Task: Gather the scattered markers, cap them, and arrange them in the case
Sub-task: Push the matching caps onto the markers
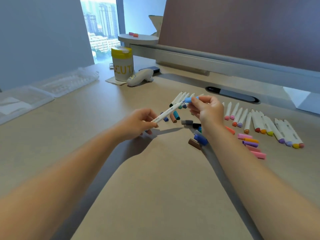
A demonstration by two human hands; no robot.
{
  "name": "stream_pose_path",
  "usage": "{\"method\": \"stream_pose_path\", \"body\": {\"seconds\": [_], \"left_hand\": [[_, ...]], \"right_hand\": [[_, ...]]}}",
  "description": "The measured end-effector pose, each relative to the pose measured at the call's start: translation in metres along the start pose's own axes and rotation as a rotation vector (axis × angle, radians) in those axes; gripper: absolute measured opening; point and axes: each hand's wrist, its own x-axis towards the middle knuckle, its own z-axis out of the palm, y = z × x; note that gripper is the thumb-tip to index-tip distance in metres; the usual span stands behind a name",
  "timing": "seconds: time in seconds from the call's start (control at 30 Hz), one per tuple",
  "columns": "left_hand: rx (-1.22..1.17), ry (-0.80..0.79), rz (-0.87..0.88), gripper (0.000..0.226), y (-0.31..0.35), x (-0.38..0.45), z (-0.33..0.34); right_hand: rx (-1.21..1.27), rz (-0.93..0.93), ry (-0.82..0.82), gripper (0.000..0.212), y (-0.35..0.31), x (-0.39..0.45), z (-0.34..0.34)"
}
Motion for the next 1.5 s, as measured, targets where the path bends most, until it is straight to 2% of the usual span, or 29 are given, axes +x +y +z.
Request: {"method": "stream_pose_path", "body": {"seconds": [0.07, 0.23, 0.47, 0.6, 0.7, 0.8, 0.97, 1.2, 1.27, 1.37, 1.5], "left_hand": [[0.017, -0.005, -0.004, 0.018, 0.002, 0.001, 0.000], [0.043, 0.002, -0.012, 0.007, 0.007, 0.008, -0.004], [0.043, 0.005, 0.002, 0.010, 0.011, 0.018, -0.003], [0.063, -0.001, 0.007, 0.010, 0.013, 0.021, -0.003], [0.058, 0.056, 0.033, 0.007, 0.011, 0.025, -0.005], [0.000, 0.102, 0.052, 0.003, 0.009, 0.031, -0.004], [-0.169, 0.166, 0.029, 0.013, 0.002, 0.042, -0.002], [-0.260, 0.205, 0.016, 0.018, -0.002, 0.062, -0.007], [-0.265, 0.213, 0.022, 0.018, -0.005, 0.068, -0.005], [-0.232, 0.228, 0.042, 0.017, -0.011, 0.076, -0.003], [-0.049, 0.352, 0.037, 0.019, -0.025, 0.086, -0.013]], "right_hand": [[-0.007, 0.005, 0.002, 0.016, 0.002, 0.001, -0.001], [-0.030, -0.025, -0.050, 0.007, 0.002, 0.008, -0.004], [-0.014, -0.026, -0.018, 0.012, 0.002, 0.020, -0.003], [-0.046, -0.053, -0.054, 0.010, 0.001, 0.023, -0.003], [-0.131, -0.054, -0.128, 0.009, 0.000, 0.027, -0.003], [-0.144, -0.038, -0.173, 0.015, 0.002, 0.029, 0.003], [-0.120, -0.008, -0.197, 0.018, 0.008, 0.034, 0.016], [-0.148, -0.045, -0.211, 0.021, 0.012, 0.044, 0.030], [-0.189, -0.075, -0.203, 0.022, 0.010, 0.049, 0.033], [-0.350, -0.137, -0.284, 0.011, 0.007, 0.057, 0.035], [-0.655, -0.273, -0.298, 0.035, 0.016, 0.073, 0.029]]}}
